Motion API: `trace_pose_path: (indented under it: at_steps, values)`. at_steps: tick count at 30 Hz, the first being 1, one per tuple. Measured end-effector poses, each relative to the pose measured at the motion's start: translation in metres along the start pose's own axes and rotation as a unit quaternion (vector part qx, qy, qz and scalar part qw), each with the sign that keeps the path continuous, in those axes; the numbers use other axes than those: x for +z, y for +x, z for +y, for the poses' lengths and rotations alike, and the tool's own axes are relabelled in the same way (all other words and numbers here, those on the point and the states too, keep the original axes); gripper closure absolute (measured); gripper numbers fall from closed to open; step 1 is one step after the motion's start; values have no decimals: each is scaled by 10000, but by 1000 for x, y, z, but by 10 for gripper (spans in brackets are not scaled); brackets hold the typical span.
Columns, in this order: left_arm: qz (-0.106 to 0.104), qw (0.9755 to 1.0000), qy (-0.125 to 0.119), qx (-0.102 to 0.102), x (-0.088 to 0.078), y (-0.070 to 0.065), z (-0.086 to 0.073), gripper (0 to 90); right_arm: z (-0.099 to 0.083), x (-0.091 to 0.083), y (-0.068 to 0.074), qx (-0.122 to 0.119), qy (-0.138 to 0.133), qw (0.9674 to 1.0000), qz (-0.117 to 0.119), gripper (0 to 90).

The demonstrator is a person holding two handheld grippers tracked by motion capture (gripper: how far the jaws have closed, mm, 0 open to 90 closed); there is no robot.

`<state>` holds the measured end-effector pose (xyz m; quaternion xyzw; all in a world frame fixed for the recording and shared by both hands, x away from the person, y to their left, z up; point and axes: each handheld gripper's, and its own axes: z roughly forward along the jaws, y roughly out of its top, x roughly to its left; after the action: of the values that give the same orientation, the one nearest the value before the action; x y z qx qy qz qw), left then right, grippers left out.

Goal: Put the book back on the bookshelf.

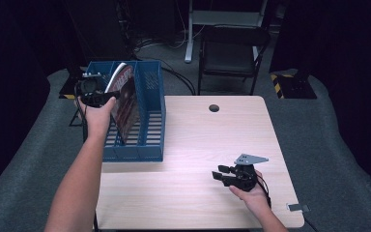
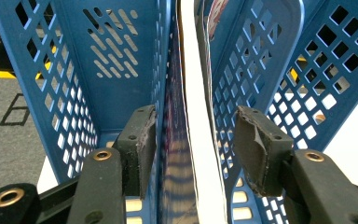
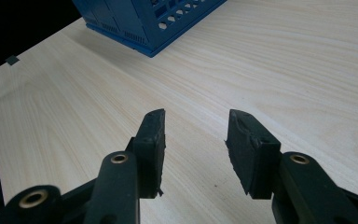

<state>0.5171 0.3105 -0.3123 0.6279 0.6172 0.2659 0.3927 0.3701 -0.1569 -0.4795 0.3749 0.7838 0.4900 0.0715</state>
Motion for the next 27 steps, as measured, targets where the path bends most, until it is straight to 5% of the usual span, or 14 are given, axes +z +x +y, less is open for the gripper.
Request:
trace_pose_path:
  at_steps: [14, 27]
  values:
    - [-87, 9999, -99, 43, -14, 2, 5, 460, -1, 0, 1, 14, 4, 10000, 9, 567]
    - [-110, 9990, -202, 391, -39, -2, 20, 458, -1, 1, -1, 38, 13, 10000, -28, 566]
